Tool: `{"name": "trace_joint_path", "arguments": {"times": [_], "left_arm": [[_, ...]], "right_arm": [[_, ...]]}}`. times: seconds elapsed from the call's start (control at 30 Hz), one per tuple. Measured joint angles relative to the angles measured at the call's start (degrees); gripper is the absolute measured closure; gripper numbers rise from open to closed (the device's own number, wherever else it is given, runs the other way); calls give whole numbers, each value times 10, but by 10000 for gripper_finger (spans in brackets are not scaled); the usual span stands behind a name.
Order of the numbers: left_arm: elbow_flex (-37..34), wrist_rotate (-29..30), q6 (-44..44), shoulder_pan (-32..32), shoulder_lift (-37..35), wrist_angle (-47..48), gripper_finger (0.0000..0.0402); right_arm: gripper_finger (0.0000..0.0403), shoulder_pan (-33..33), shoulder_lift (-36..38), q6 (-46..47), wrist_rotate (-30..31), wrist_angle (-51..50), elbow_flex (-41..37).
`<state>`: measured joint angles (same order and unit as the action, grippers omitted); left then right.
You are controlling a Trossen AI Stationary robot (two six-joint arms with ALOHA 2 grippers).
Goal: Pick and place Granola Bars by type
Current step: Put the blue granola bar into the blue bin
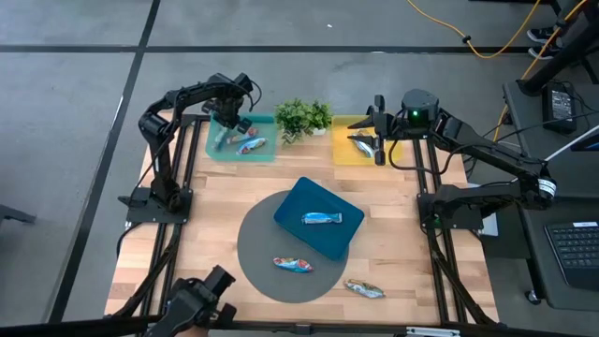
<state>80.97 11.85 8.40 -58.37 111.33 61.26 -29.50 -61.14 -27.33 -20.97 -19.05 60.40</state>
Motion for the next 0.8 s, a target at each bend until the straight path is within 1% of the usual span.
{"name": "trace_joint_path", "arguments": {"times": [0.23,0.33,0.47,0.63,0.7,0.8], "left_arm": [[0,-6,0,5,-36,9,285],[2,-32,11,14,-68,8,273],[3,-70,36,39,-128,9,270],[4,-101,87,105,-220,26,277],[4,-104,118,144,-256,39,280],[4,-104,180,220,-301,64,283]], "right_arm": [[282,0,0,0,0,0,0],[282,0,0,-1,0,0,0],[282,0,0,-6,0,0,0],[282,0,0,-15,0,1,0],[282,0,0,-15,0,4,0],[282,0,0,-17,0,5,0]]}}
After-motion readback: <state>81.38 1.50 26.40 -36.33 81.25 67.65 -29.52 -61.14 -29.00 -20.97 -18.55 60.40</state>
